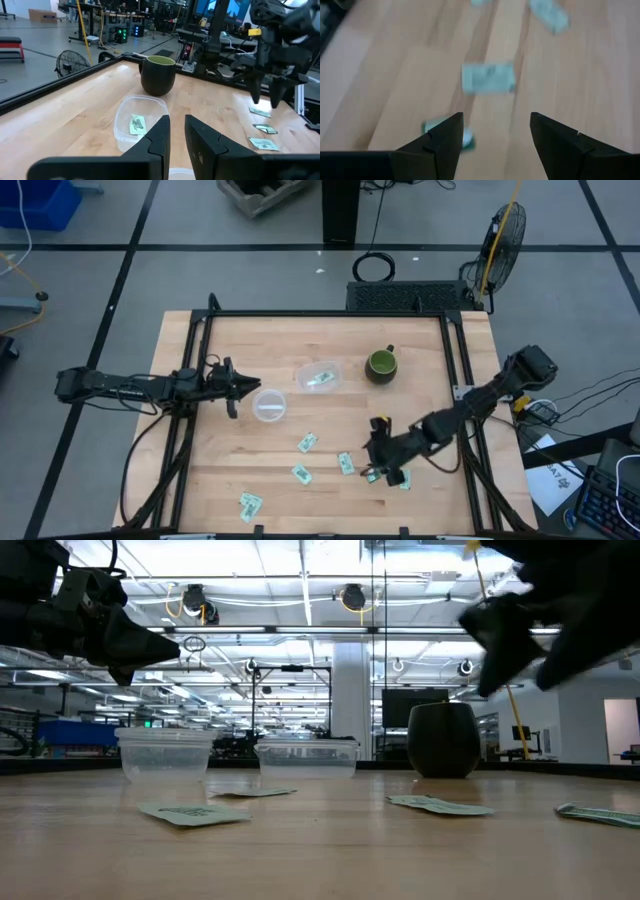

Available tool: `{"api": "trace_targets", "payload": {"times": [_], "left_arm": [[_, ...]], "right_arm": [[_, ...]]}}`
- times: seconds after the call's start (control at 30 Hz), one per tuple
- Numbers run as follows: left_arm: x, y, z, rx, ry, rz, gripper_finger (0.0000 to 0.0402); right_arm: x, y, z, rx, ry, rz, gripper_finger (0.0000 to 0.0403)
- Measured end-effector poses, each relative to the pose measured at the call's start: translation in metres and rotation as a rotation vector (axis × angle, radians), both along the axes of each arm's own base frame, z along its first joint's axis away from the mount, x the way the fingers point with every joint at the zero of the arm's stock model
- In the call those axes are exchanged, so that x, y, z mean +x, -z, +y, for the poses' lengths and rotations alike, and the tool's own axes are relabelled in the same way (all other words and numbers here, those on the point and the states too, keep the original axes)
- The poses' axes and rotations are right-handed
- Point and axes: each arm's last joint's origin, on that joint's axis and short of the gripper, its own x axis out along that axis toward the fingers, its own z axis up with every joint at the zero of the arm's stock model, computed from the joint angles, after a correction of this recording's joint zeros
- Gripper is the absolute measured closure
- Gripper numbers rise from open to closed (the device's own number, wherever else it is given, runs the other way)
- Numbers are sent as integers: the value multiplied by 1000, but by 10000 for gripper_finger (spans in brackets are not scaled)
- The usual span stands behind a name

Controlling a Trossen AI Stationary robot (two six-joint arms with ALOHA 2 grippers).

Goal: Pick and place Stevia / Truvia into bins
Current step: Put the stevia packet into the oval container

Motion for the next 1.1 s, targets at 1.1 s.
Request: {"api": "trace_targets", "payload": {"times": [1.1], "left_arm": [[0, 0, 0, -3, -1, 0, 339]], "right_arm": [[-76, 43, 50, 175, 256, 300, 154]]}}
